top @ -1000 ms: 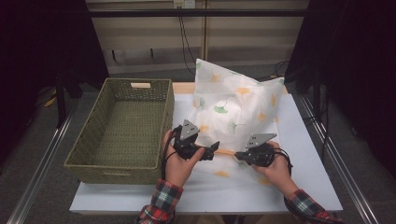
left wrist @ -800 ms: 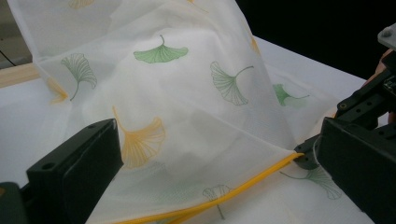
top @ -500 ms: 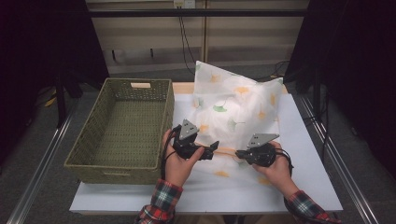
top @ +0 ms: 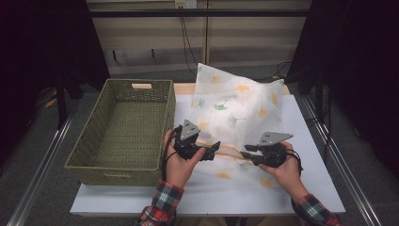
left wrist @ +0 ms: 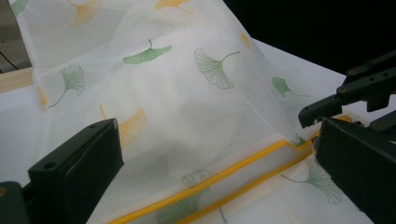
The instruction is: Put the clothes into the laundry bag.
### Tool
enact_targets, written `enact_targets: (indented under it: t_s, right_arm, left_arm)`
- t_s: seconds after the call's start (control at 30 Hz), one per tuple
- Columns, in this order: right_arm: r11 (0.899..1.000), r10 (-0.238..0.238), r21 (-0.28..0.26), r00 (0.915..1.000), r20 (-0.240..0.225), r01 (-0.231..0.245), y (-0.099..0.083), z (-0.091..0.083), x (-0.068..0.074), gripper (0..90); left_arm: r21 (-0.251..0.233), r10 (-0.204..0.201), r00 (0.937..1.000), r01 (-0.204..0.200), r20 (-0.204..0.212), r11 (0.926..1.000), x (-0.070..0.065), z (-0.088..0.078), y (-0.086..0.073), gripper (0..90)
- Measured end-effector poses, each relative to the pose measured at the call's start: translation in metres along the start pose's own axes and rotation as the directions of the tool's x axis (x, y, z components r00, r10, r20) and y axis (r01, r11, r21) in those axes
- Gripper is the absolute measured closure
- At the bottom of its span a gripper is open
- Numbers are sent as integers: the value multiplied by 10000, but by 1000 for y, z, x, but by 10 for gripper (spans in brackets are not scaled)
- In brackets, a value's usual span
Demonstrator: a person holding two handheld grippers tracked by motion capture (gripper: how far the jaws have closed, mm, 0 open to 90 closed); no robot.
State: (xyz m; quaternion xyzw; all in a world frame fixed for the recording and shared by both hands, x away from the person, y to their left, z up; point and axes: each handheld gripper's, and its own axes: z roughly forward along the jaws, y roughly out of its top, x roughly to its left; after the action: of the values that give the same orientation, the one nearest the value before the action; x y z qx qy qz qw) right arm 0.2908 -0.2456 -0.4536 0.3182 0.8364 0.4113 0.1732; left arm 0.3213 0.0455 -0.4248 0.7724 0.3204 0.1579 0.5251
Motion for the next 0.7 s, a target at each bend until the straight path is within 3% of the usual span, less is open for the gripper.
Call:
enact_targets:
  t_s: [0.37, 0.57, 0.7]
  right_arm:
    - [9943, 775, -761, 9962, 391, -744, -2, -19, -7, 385]
    - [9916, 1098, -730, 9931, 406, -1067, -3, -26, -12, 299]
    - [9934, 996, -621, 9938, 502, -965, -4, -30, -14, 256]
  left_arm:
    - [-49, 51, 10000, -51, 54, 10000, 1, -1, 1, 8]
    - [4, 74, 10000, -74, 29, 10000, -1, -1, 2, 8]
    - [-29, 100, 9999, -99, 118, 9999, -1, -2, 2, 8]
